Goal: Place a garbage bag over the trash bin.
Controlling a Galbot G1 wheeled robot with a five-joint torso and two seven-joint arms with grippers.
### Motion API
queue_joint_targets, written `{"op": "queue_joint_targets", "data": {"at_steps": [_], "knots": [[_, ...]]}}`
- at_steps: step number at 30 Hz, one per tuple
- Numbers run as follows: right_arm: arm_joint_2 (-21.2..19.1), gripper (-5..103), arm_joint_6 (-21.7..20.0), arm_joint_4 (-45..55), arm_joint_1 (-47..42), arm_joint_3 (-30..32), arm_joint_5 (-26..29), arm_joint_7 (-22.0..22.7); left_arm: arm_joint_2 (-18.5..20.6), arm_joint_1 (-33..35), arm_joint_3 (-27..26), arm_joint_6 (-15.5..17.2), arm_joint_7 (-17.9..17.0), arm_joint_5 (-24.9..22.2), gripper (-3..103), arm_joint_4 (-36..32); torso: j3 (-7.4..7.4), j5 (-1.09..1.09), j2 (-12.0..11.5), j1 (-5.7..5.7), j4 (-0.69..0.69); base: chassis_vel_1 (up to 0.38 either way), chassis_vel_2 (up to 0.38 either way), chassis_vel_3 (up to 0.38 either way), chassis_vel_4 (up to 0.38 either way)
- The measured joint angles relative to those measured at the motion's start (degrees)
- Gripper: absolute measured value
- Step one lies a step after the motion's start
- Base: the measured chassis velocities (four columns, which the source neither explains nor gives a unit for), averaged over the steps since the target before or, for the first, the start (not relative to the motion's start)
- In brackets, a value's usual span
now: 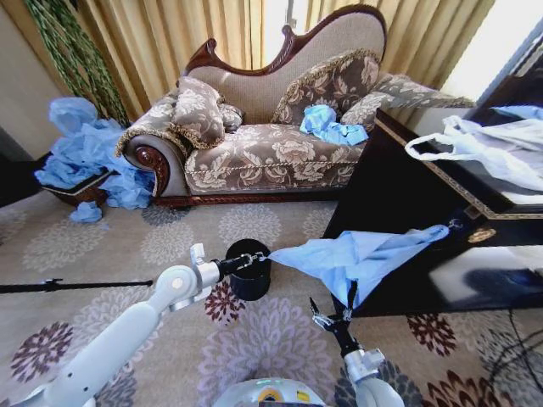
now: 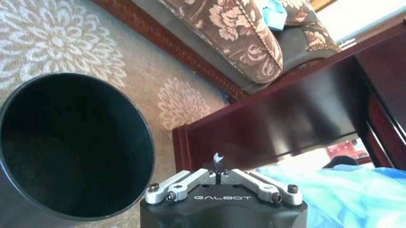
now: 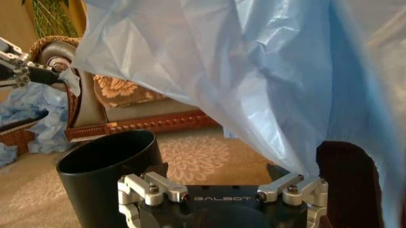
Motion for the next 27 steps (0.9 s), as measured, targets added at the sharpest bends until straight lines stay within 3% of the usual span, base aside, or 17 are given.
{"op": "queue_joint_targets", "data": {"at_steps": [6,13,22,27], "knots": [[-0.2,100,0.0,-0.2,0.1,0.0,0.0,0.0,-0.5,0.1,0.2,-0.5,1.0,0.6,0,-0.2,0.00,0.00,0.0,0.00,0.00,0.000,0.000,0.000,0.000],[-0.4,100,0.0,-0.4,0.3,0.1,0.1,0.0,-3.6,-2.1,2.0,-0.7,3.8,1.2,0,0.4,0.00,0.01,0.0,0.00,-0.01,0.000,0.000,0.000,0.000],[-0.7,100,0.0,-0.2,0.3,0.8,0.5,0.1,-6.0,-3.4,4.5,1.9,5.7,3.2,0,0.5,0.00,0.00,0.0,0.00,-0.01,0.000,0.000,0.000,0.000],[-0.7,100,0.0,-0.2,0.3,1.0,0.6,0.1,-6.0,-2.8,4.5,2.6,6.1,3.8,22,0.5,0.00,0.00,0.0,0.00,-0.01,0.000,0.000,0.000,0.000]]}}
